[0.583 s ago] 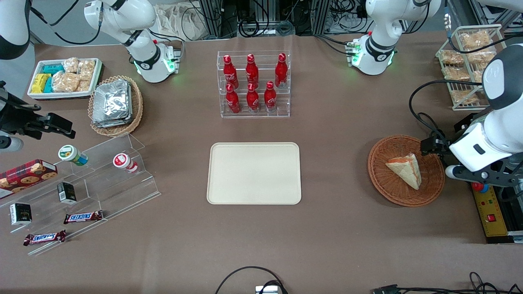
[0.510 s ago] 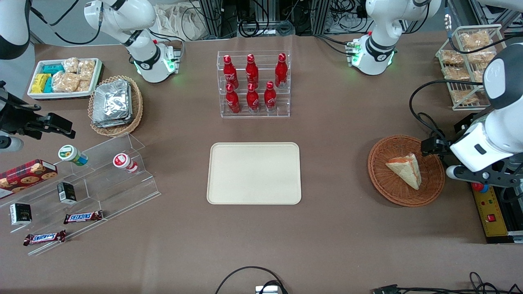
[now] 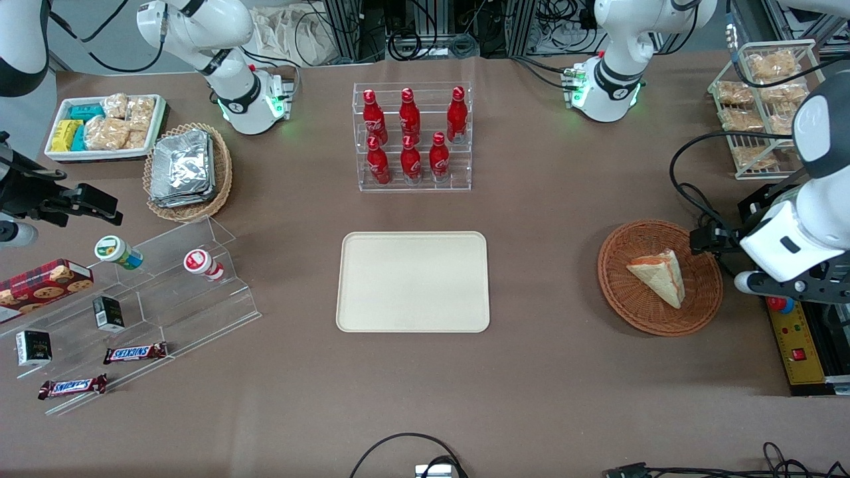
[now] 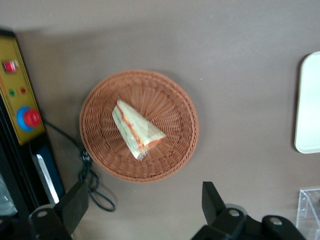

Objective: Place sandwich from basket to tray
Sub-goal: 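Lower the open left gripper over the wrapped sandwich in the basket, then close the left gripper on the wrapped sandwich and lift it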

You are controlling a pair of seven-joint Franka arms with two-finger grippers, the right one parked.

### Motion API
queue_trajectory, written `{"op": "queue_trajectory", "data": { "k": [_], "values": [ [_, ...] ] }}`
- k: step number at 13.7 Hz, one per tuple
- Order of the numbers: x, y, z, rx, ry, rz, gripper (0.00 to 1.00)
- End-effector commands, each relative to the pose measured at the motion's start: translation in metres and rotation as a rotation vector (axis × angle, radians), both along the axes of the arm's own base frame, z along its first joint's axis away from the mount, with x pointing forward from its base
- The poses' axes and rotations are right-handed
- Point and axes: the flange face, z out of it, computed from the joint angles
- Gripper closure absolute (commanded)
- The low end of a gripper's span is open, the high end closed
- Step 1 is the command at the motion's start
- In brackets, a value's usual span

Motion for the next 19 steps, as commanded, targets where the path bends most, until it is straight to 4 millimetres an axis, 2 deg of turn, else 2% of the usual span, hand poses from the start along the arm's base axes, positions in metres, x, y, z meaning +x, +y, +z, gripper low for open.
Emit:
{"op": "queue_trajectory", "data": {
  "k": [1,3,4,5,8,10,13,17,19],
  "values": [
    [-0.008,0.025,-0.042,0.029,0.07,0.156,0.0],
    [-0.018,0.034,-0.066,0.031,0.037,0.211,0.0],
    [-0.024,0.051,-0.078,0.025,0.008,0.26,0.0],
    [-0.031,0.055,-0.092,0.0,-0.019,0.285,0.0],
    [-0.047,0.055,-0.152,-0.002,-0.086,0.422,0.0],
    [-0.051,0.052,-0.174,0.005,-0.107,0.494,0.0],
    [-0.064,0.046,-0.222,0.014,-0.134,0.569,0.0],
    [-0.072,0.058,-0.25,0.038,-0.098,0.62,0.0],
    [-0.074,0.062,-0.257,0.048,-0.087,0.656,0.0]
  ]
}}
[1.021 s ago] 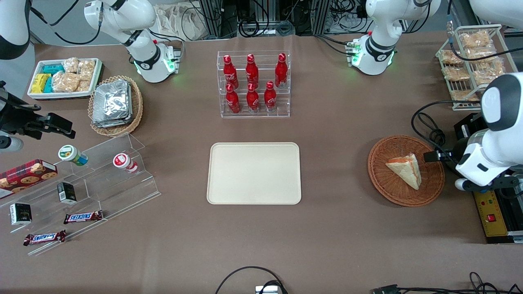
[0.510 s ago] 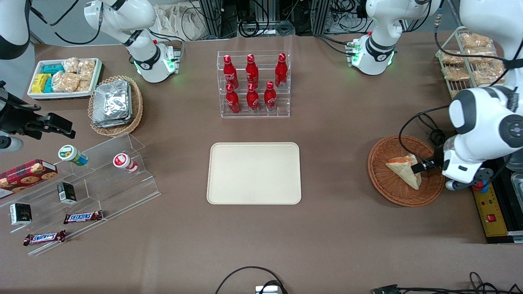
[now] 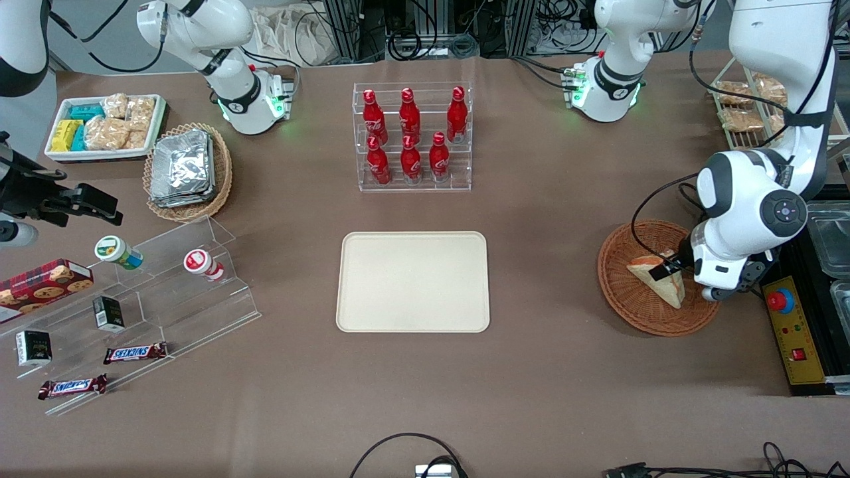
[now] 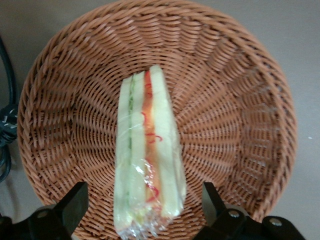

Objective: Place sandwich from basket to tray
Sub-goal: 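Close the left gripper on the wrapped sandwich and lift it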

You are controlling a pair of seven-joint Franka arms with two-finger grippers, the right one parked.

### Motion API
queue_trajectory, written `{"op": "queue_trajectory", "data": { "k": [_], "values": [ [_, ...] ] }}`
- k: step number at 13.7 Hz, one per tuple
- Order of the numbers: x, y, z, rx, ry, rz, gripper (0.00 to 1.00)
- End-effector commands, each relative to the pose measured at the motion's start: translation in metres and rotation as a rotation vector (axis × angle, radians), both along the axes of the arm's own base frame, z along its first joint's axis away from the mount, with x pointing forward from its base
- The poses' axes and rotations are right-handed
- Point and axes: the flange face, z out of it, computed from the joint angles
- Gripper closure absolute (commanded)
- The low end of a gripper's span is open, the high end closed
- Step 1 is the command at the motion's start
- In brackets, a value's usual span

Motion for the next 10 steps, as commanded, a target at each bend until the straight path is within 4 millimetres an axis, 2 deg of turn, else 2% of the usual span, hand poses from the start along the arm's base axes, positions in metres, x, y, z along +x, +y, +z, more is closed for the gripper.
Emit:
{"op": "queue_trajectory", "data": {
  "k": [1,3,6,7,8,9,10],
  "values": [
    [-0.001,0.002,-0.017,0.008,0.016,0.077,0.0],
    [0.006,0.0,-0.037,0.015,-0.004,0.176,0.0],
    [0.013,-0.008,-0.036,0.03,-0.029,0.303,0.01],
    [0.016,-0.008,-0.036,0.029,-0.035,0.307,0.24],
    [0.017,-0.008,-0.031,0.025,-0.042,0.326,0.52],
    [0.018,-0.009,-0.027,0.029,-0.046,0.342,0.93],
    [0.021,-0.013,-0.025,0.028,-0.05,0.346,1.0]
  ]
}}
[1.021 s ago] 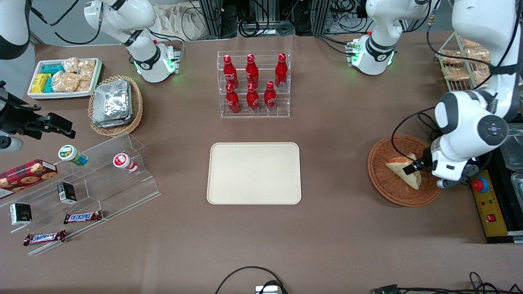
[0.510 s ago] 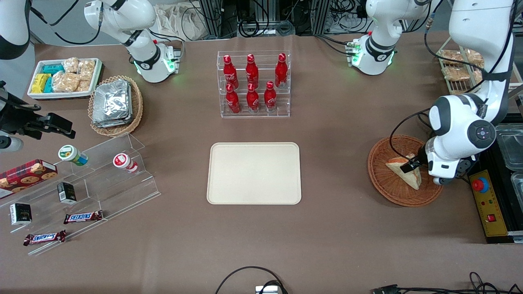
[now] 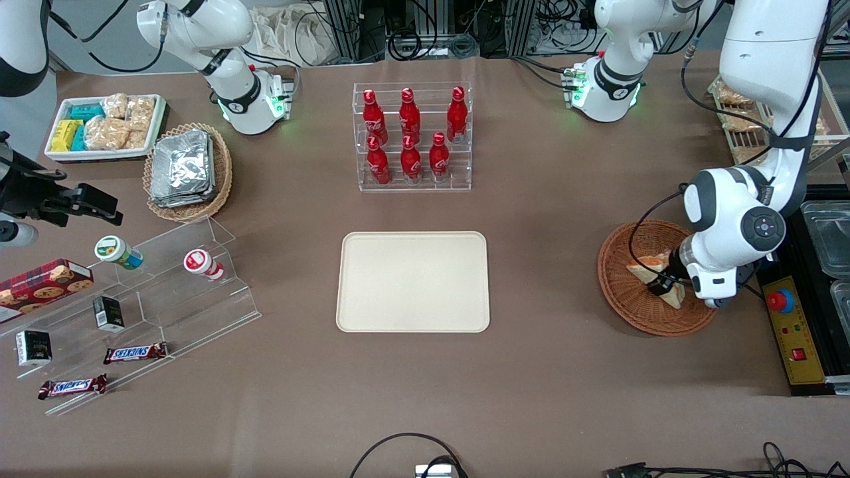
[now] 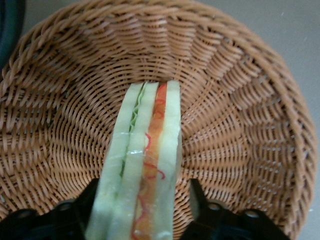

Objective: Place sandwich from basket to tray
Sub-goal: 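Close the left gripper on the wrapped sandwich and lift it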

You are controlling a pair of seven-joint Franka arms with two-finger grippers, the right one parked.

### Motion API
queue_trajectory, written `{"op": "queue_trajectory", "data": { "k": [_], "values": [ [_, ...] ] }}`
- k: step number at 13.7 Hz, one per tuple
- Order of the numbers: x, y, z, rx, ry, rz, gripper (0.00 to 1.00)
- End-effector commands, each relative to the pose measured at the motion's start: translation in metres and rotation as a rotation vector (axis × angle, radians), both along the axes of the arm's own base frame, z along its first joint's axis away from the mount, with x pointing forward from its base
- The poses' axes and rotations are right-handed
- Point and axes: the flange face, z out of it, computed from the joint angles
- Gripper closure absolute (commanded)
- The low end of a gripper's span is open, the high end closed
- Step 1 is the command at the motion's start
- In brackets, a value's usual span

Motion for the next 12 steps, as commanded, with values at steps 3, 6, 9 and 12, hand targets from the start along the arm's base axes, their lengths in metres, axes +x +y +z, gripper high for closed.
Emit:
{"op": "queue_trajectory", "data": {
  "k": [3,6,9,12],
  "values": [
    [0.018,-0.005,0.034,-0.005,-0.036,0.031,1.0],
    [0.036,-0.007,0.07,-0.012,0.039,-0.008,1.0],
    [0.051,-0.012,0.113,-0.019,0.078,-0.079,1.0],
    [0.065,-0.06,0.147,-0.036,0.047,-0.288,1.0]
  ]
}}
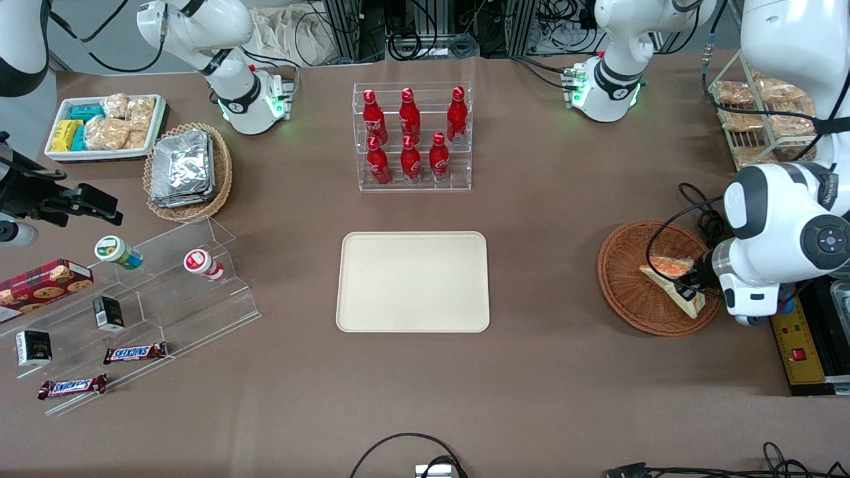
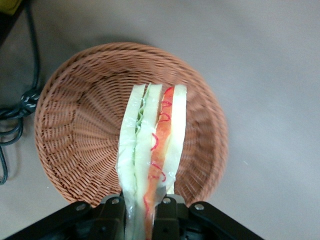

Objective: Place sandwich from basket to tray
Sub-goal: 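Carry the sandwich with the left gripper over to the beige tray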

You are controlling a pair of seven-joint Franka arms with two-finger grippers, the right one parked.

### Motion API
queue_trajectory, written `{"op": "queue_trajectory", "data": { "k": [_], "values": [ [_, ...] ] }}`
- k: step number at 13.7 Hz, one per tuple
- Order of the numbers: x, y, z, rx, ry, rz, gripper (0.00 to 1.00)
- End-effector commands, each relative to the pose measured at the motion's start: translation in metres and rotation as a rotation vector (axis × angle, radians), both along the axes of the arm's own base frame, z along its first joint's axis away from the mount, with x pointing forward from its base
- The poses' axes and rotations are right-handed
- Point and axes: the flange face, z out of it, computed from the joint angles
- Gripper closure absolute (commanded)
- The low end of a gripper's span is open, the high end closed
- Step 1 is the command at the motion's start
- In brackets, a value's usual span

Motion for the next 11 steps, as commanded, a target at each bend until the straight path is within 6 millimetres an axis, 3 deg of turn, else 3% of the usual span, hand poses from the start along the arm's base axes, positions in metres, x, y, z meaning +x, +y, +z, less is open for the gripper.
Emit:
{"op": "queue_trajectory", "data": {
  "k": [1,4,6,8,11],
  "values": [
    [0.011,-0.048,0.035,-0.024,-0.039,-0.22,1.0],
    [0.005,-0.139,0.066,0.015,-0.059,-0.441,1.0],
    [0.01,-0.201,0.072,0.01,-0.082,-0.565,1.0],
    [0.0,-0.268,0.056,0.009,-0.028,-0.642,1.0],
    [-0.004,-0.338,0.018,0.006,-0.015,-0.669,1.0]
  ]
}}
